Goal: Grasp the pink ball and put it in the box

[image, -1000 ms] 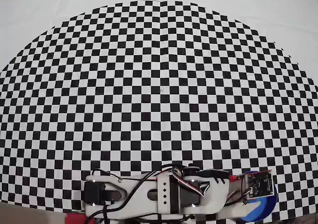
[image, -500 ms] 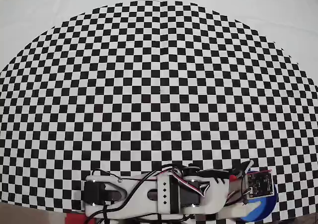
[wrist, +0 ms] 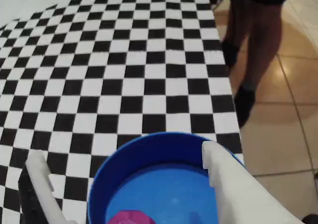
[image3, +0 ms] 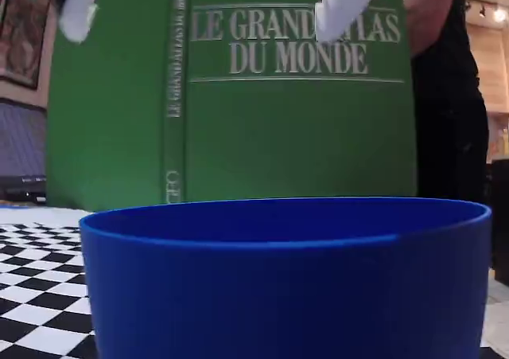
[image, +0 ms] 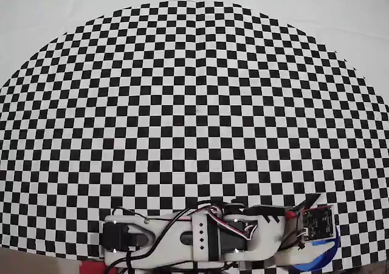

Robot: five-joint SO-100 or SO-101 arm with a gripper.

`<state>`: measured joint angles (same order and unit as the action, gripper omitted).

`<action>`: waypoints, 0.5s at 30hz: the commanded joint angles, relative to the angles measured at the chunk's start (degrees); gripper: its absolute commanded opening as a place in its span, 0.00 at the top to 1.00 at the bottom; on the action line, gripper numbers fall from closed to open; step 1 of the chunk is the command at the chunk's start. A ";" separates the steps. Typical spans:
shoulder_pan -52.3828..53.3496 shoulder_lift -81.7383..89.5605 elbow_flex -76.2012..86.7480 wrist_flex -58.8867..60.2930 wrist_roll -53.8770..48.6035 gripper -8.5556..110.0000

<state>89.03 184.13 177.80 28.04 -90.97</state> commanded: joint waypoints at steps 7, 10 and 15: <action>-11.78 5.01 -4.57 -2.11 10.99 0.85; -16.17 4.83 -4.57 -3.16 13.54 0.89; -25.58 4.66 -4.57 -4.57 18.98 0.93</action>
<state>67.50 184.13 175.96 24.70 -74.18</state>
